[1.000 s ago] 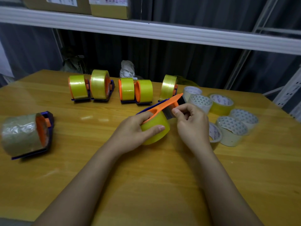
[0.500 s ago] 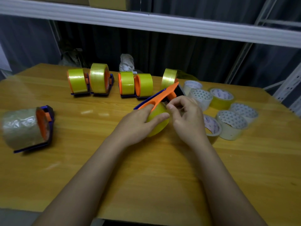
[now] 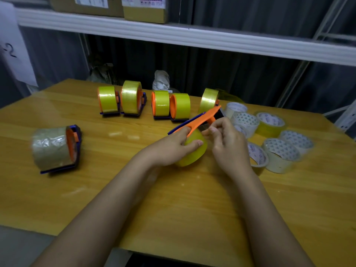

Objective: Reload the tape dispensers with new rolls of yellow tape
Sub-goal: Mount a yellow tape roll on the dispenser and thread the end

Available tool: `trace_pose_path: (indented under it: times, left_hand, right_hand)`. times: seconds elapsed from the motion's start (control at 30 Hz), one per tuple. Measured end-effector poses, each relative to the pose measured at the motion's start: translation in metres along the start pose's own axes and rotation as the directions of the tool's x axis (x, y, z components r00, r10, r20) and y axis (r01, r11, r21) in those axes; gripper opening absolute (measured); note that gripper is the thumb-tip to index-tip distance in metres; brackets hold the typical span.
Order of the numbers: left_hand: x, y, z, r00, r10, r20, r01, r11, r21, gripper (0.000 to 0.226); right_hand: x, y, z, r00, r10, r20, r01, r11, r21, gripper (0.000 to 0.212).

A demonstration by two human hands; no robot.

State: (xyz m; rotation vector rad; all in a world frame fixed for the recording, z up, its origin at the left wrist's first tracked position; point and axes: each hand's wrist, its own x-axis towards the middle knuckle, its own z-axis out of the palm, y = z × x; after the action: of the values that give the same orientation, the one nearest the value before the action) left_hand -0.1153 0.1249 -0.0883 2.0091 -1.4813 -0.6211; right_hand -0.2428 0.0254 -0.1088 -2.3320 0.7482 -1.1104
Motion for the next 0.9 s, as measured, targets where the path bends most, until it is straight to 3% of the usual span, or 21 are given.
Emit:
trace_pose_path:
  times: [0.2, 0.37, 0.5, 0.6, 0.7, 0.9]
  left_hand:
    - [0.008, 0.003, 0.002, 0.998, -0.041, 0.056, 0.042, 0.999, -0.013, 0.061]
    - [0.009, 0.002, 0.01, 0.999, -0.039, 0.034, 0.047, 0.958, -0.282, 0.061]
    - [0.008, -0.004, 0.021, 0.994, -0.082, -0.079, 0.042, 0.908, -0.418, 0.058]
    - [0.009, -0.01, 0.033, 0.987, -0.153, -0.057, 0.08, 0.753, -0.653, 0.078]
    - [0.007, -0.007, 0.032, 0.974, -0.228, -0.009, 0.127, 0.571, -0.811, 0.046]
    - [0.0, 0.001, 0.029, 0.98, -0.188, 0.059, 0.132, 0.404, -0.905, 0.048]
  right_hand:
    - [-0.001, -0.001, 0.001, 0.999, 0.032, 0.021, -0.033, 0.999, 0.044, 0.008]
    - [0.007, -0.012, 0.002, 0.998, 0.054, -0.022, -0.054, 0.998, 0.03, 0.007]
    - [0.015, -0.023, 0.002, 0.999, 0.03, -0.03, -0.031, 0.999, -0.041, 0.008]
    - [0.019, -0.031, -0.005, 0.997, -0.054, 0.062, 0.064, 0.981, -0.184, 0.009]
    - [0.018, -0.041, -0.011, 0.982, -0.094, 0.165, 0.143, 0.939, -0.313, 0.01]
    - [0.026, -0.051, -0.019, 0.94, -0.136, 0.312, 0.261, 0.875, -0.407, 0.01]
